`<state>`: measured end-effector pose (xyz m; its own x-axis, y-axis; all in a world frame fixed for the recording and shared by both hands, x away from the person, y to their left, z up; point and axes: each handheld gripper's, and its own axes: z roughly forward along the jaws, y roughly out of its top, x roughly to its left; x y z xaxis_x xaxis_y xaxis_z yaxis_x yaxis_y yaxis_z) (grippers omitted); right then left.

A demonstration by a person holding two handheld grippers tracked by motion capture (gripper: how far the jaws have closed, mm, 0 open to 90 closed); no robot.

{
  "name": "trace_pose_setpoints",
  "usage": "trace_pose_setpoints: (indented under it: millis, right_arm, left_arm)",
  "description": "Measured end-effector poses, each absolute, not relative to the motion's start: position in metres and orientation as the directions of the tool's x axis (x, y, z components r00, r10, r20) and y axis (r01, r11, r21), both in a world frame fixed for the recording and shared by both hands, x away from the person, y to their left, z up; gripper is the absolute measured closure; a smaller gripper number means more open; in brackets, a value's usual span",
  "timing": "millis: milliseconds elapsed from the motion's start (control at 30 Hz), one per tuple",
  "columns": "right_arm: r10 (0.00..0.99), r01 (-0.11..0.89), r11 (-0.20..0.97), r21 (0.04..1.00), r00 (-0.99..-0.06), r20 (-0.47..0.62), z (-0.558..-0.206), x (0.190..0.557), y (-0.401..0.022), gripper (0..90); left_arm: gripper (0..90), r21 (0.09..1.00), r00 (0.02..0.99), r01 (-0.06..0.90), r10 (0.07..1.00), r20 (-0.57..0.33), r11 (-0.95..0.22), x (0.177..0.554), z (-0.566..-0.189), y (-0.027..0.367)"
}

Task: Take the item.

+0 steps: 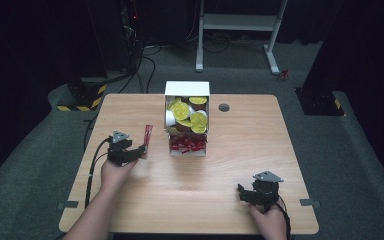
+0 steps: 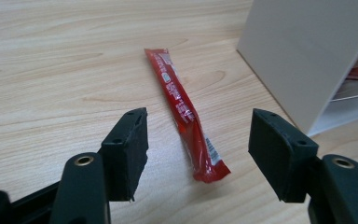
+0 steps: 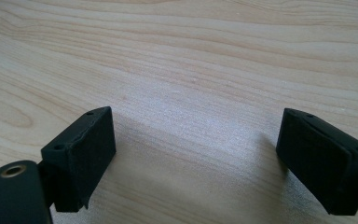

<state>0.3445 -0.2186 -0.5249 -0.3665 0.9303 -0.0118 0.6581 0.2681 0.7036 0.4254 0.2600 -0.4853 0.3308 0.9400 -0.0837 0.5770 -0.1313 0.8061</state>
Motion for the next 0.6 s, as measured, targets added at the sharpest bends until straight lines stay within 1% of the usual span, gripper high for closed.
trace_pose_setpoints:
  millis: [100,233,467,600]
  right_arm:
    - [0.93,0.658,0.268,0.704,-0.367,-0.012,-0.525,0.344,-0.219,11.6]
    - [0.93,0.658,0.268,0.704,-0.366,-0.012,-0.525,0.344,-0.219,11.6]
    - [0.93,0.658,0.268,0.704,-0.367,-0.012,-0.525,0.344,-0.219,11.6]
    - [0.93,0.658,0.268,0.704,-0.366,-0.012,-0.525,0.344,-0.219,11.6]
  left_arm:
    - [37.4,0.808,0.342,0.575,0.936,-0.089,-0.133,0.419,-0.48,0.264]
    - [36.9,0.814,0.362,0.569,0.924,-0.12,-0.117,0.409,-0.474,0.27]
    - [33.3,0.824,0.401,0.557,0.903,-0.156,-0.105,0.385,-0.471,0.278]
    - [28.7,0.827,0.41,0.548,0.902,-0.135,-0.126,0.37,-0.471,0.283]
